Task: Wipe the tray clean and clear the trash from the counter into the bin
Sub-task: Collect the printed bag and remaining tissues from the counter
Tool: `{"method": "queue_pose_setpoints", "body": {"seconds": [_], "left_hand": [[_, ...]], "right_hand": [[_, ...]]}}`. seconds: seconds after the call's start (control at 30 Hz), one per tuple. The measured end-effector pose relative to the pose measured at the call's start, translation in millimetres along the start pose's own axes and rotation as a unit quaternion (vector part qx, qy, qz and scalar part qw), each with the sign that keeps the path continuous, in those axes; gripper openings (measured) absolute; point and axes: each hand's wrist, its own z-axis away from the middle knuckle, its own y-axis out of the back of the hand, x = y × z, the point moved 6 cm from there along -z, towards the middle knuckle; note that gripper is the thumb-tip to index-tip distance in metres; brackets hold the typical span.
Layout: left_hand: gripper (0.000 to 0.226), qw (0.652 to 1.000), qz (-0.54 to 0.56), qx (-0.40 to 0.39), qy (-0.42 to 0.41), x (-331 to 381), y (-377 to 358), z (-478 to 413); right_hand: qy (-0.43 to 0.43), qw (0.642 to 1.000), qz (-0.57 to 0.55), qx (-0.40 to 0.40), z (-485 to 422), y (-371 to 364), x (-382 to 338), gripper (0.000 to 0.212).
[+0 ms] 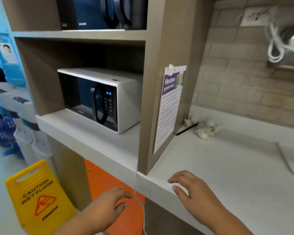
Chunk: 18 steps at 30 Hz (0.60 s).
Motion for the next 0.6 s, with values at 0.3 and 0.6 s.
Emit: {"method": "queue_pose_setpoints", "body": {"seconds": [0.3, 0.6], "left_hand": [[0.025, 0.996, 0.056, 0.030, -0.055, 84, 0, -80], [0.025, 0.996, 0.061, 0.056, -0.031, 138, -27, -178]], "right_hand": [[-0.026, 1.000, 0.003, 0.007, -14, 60, 71, 0.020], [-0.026, 0.999, 0.036, -0.030, -46, 113, 176, 0.016]]}}
